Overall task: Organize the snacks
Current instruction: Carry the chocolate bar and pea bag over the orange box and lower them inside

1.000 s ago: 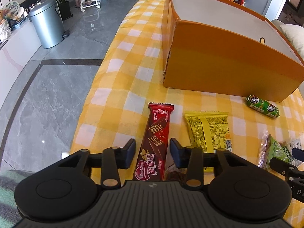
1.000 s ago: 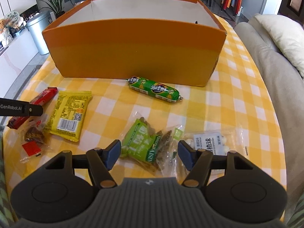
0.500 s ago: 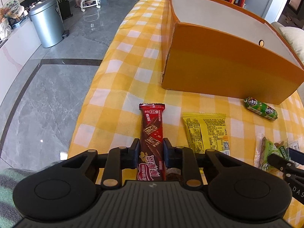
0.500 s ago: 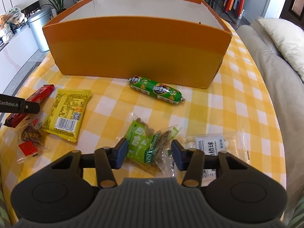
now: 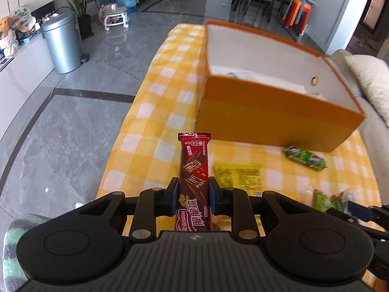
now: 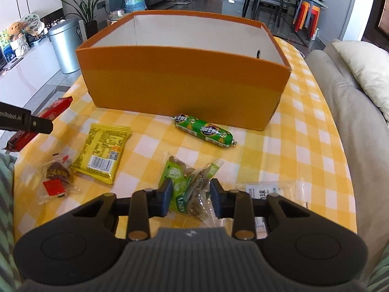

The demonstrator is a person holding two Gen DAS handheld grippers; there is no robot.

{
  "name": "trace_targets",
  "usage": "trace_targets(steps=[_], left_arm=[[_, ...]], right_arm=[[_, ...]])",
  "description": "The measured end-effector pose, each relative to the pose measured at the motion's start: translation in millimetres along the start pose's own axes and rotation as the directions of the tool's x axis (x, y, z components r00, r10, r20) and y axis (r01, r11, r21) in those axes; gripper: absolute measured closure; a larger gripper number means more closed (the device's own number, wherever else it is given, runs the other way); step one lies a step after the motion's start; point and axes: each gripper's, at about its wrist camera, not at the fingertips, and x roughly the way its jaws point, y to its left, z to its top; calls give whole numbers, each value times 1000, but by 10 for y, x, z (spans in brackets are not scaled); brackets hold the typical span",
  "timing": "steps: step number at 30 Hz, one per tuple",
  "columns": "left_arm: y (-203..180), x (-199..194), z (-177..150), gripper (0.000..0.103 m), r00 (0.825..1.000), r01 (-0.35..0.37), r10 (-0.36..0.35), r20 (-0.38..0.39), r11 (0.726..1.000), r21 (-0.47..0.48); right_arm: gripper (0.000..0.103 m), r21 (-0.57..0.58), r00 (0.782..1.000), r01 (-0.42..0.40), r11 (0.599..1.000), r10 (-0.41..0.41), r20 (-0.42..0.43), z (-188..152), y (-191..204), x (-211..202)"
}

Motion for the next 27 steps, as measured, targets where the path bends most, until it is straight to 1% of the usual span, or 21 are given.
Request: trace_targets(steps=[3,7,12,14,22,27], left_arm=[[-89,-145,17,76,999,31,-31,19,1000,7],[-205,-305,85,76,997,69,-70,42,997,23],[-336,-473,263,76,990,114,-117,80,993,38],[-402,-530,348,76,987,121,-127,101,991,55],[-695,-580,689,76,975,145,-163,153,981,126],[-811,-494,930,76,971,158,-180,154,976,147]], right_arm=[[73,22,1000,-4,1000,4,9,-2,-60,-101],[75,58,999,-14,998,12,51,30,-170,-298],[75,101,993,-40,994,29,112,136,-306,-535],[75,127,990,-56,990,39,133,197,-376,-610],[76,135,973,-51,990,19,230,607,-584,-809],[76,104,959,-49,993,18,283,966,-620,-854]])
